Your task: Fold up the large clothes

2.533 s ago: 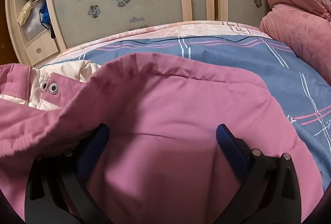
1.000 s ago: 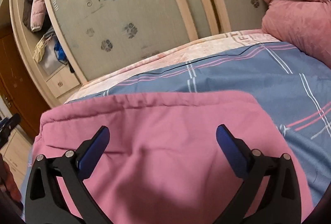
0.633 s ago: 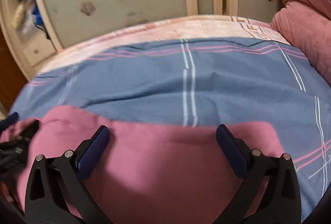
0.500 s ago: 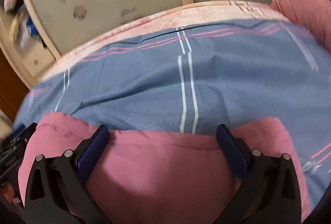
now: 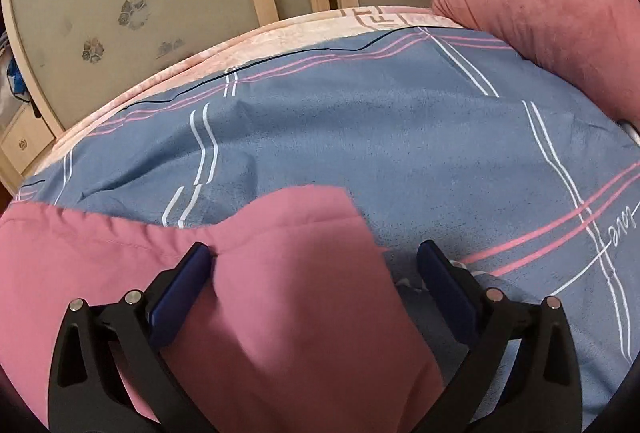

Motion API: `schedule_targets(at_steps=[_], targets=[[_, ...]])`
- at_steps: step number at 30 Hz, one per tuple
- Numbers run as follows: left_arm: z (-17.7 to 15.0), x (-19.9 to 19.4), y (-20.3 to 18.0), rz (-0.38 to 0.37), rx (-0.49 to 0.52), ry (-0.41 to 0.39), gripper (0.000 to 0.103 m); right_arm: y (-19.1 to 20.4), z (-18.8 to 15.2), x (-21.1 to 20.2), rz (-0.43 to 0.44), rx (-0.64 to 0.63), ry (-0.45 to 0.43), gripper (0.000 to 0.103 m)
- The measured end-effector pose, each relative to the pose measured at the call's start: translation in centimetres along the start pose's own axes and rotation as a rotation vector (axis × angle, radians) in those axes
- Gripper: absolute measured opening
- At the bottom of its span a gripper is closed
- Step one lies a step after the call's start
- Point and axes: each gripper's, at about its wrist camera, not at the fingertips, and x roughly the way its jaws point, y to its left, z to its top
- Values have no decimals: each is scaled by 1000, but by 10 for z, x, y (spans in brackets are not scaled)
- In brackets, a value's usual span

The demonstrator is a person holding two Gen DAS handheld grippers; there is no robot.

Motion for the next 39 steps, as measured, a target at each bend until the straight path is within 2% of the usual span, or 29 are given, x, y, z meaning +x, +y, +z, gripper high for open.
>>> schedule_targets(at_steps=[1,4,7,9,10,11,13,15,16,17,18,20,22,26,27,28,31,34,36,39], targets=[[2,5,4,-15,-23,18,101,5,-1,-1,-29,-28,-7,102],[4,6,-17,51,66,12,100,21,-4,-5,-104,-87,-47,102],[8,-1,-16,53,79,13,101,14,-3,-28,-93,-75,-121,102],[11,-33,-9,103,124,-9,101,14,-6,-75,-76,-88,-233,102],[9,-60,-1,133,145,-45,101,14,-11,-93,-36,-104,-251,102],[2,-94,1,125,154,-97,101,18,-23,-114,21,-141,-242,102],[-17,-132,3,74,162,-116,101,20,-52,-139,44,-205,-233,102],[-47,-144,-2,50,186,-87,101,19,-85,-134,-3,-256,-243,102],[-66,-138,-6,45,200,-58,101,19,-98,-114,-35,-285,-198,102],[-81,-130,-8,33,201,-49,101,14,-108,-102,-4,-282,-184,102],[-98,-123,-6,-2,167,-88,101,9,-115,-96,36,-259,-195,102],[-94,-120,-6,0,138,-109,101,11,-115,-95,13,-256,-220,102],[-92,-114,-8,-8,140,-88,101,14,-114,-91,-8,-275,-210,102],[-97,-135,-7,44,135,-174,101,2,-116,-104,16,-238,-233,102],[-102,-151,-2,67,113,-212,101,-4,-122,-116,20,-217,-254,102],[-105,-159,4,67,93,-215,101,-8,-127,-123,44,-192,-266,102],[-128,-198,35,9,-28,-207,101,-35,-159,-160,145,-108,-301,102],[-153,-242,63,-3,-121,-255,101,-69,-187,-197,216,12,-306,102],[-166,-266,76,-27,-166,-240,101,-87,-207,-210,244,80,-249,102],[-181,-281,73,-62,-133,-137,101,-103,-232,-234,231,134,-176,102]])
